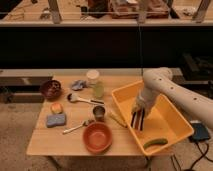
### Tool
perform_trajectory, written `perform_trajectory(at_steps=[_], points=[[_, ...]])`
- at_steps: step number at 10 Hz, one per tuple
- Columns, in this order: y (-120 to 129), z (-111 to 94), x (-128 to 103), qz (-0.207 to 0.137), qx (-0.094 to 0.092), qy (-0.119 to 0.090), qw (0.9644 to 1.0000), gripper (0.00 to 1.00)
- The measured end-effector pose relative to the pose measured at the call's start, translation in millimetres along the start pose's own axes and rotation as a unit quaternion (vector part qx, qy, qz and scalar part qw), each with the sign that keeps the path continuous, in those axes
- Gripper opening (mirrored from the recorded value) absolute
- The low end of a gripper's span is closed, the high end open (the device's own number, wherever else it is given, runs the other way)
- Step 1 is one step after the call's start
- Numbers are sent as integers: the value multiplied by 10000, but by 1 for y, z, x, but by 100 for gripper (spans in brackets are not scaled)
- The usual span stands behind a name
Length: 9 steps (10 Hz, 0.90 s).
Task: Wipe tray with eraser
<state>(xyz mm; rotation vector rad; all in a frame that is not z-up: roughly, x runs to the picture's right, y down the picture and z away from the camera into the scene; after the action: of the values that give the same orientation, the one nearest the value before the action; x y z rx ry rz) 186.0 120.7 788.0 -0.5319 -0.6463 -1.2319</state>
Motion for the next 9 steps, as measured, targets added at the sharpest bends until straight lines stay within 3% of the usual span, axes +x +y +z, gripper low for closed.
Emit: perform_trajectory(at_steps=[5,9], points=[[10,13,38,244,-88,-126,9996,44],[60,30,49,771,-170,-292,9965,44]])
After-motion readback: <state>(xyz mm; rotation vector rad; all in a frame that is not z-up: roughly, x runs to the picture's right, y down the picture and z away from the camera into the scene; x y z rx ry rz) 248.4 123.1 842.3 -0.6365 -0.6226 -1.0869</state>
